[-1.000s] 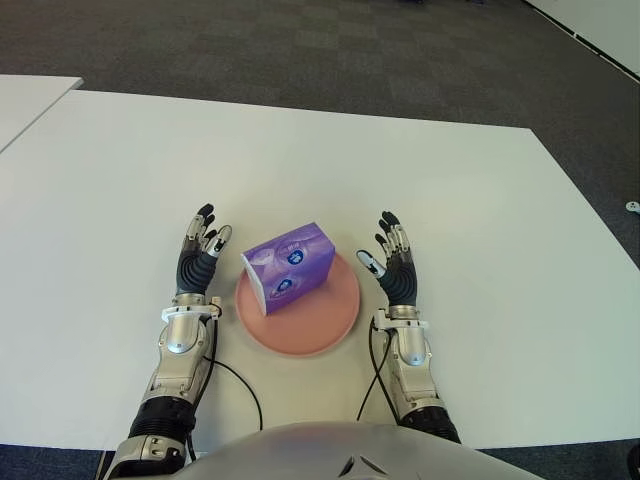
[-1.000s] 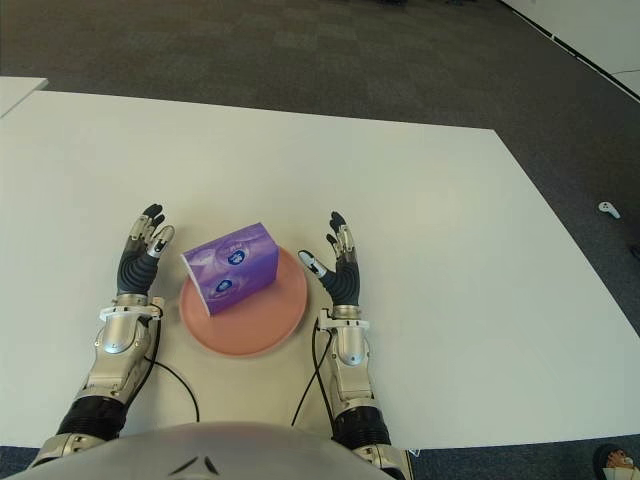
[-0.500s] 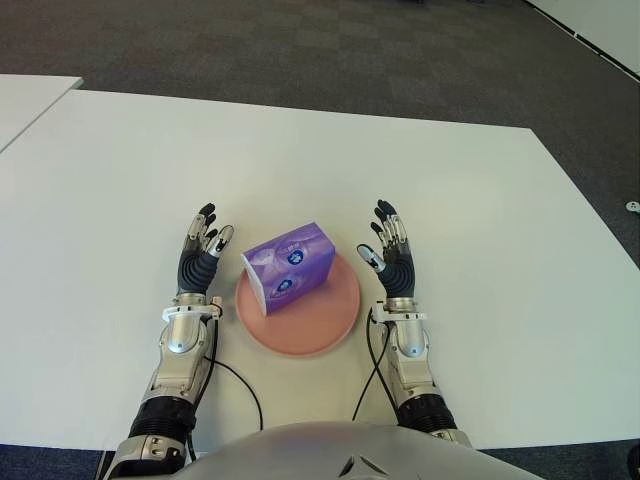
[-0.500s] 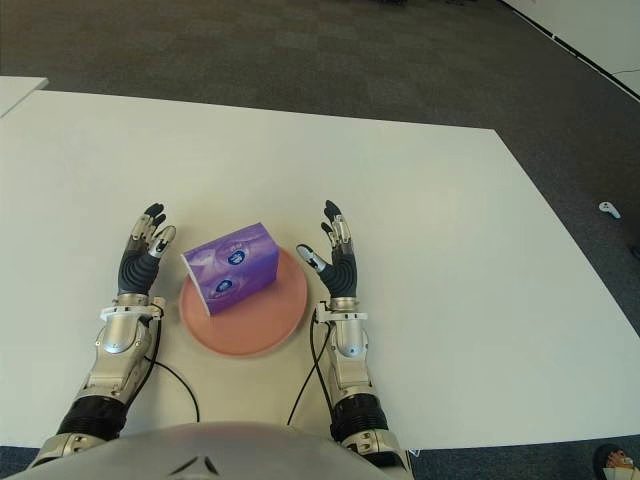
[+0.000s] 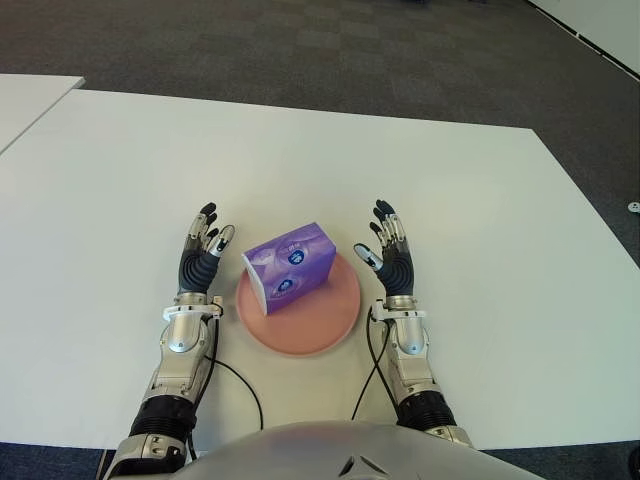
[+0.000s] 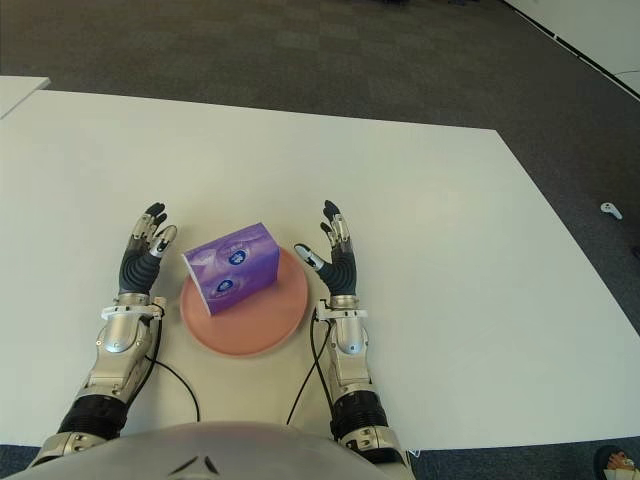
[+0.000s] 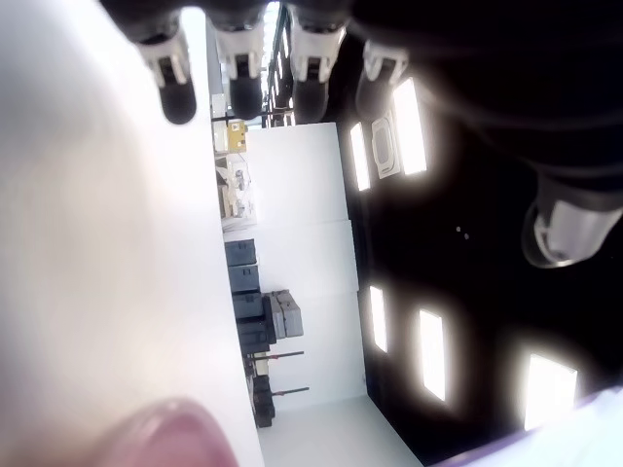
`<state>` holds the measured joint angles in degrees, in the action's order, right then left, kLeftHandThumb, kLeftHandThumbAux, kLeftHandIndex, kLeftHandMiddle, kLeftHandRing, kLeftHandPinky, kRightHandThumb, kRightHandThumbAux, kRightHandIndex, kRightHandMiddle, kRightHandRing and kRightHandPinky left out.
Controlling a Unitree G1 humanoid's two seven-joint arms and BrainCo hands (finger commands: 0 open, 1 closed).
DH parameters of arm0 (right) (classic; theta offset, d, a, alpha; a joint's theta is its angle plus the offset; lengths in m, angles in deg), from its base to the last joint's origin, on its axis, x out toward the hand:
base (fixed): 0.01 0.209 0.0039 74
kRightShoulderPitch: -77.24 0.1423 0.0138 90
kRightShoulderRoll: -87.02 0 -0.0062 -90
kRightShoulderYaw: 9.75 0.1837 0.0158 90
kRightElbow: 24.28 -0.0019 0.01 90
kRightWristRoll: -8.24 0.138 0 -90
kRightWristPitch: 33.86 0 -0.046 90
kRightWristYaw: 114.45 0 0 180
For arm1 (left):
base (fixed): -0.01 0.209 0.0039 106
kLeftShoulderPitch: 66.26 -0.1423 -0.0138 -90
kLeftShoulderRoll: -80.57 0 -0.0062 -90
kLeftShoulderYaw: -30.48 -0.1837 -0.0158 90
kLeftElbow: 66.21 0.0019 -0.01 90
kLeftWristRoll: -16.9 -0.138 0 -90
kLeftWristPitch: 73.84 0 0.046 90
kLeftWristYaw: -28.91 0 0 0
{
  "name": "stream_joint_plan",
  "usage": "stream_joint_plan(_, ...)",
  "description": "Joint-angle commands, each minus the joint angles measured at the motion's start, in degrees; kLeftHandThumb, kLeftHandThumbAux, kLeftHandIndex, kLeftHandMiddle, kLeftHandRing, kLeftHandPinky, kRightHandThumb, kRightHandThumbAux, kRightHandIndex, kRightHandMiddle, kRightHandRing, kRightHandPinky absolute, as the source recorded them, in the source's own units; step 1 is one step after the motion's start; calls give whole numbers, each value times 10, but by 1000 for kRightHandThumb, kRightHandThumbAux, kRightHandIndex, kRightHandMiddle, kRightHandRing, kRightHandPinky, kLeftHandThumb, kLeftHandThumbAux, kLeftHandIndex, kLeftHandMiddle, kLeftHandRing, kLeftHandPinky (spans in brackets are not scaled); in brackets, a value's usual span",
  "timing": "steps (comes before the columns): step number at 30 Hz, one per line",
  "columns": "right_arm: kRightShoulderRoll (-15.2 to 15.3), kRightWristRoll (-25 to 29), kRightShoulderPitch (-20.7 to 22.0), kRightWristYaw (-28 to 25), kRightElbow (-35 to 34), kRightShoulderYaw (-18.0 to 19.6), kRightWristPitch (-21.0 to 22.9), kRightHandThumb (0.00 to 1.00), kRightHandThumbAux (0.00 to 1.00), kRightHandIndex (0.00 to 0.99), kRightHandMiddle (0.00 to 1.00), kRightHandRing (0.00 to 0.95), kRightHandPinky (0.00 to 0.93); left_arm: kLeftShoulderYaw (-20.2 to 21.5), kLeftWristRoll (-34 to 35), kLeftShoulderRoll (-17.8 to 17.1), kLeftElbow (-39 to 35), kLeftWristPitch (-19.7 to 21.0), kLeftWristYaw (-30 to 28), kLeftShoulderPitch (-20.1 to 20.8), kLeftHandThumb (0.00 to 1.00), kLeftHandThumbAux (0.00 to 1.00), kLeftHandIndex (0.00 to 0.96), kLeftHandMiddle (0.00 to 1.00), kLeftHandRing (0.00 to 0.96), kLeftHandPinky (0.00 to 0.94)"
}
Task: Put the tissue paper into the plate.
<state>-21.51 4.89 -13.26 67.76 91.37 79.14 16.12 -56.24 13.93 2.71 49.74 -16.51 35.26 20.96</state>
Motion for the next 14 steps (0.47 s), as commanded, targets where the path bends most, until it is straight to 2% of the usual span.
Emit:
stream_joint_plan(1,6,-8,-85,11,47,6,33,0,663,0,0,0,0,-4,-17,-3,48,-2,2,-29,0,388,0,0,0,0)
stream_joint_plan(14,0,-8,-95,21,4,2,83,8,704,0,0,0,0,-6,-16,-7,57,-13,-6,-22,0,389,0,0,0,0)
